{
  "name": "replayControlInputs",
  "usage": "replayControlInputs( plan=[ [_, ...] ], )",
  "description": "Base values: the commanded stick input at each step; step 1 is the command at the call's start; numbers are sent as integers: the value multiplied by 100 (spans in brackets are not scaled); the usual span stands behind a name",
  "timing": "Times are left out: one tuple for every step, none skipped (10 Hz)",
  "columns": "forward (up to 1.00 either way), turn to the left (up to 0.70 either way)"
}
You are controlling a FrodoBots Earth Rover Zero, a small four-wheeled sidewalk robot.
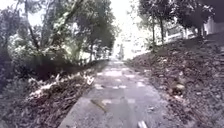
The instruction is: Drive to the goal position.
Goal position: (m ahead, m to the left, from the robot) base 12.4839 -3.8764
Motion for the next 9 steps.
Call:
replayControlInputs(
  plan=[
    [50, 0],
    [50, 0],
    [50, 0],
    [50, 0],
    [50, 0],
    [50, 0],
    [50, 6],
    [50, 0],
    [50, 0]
  ],
)
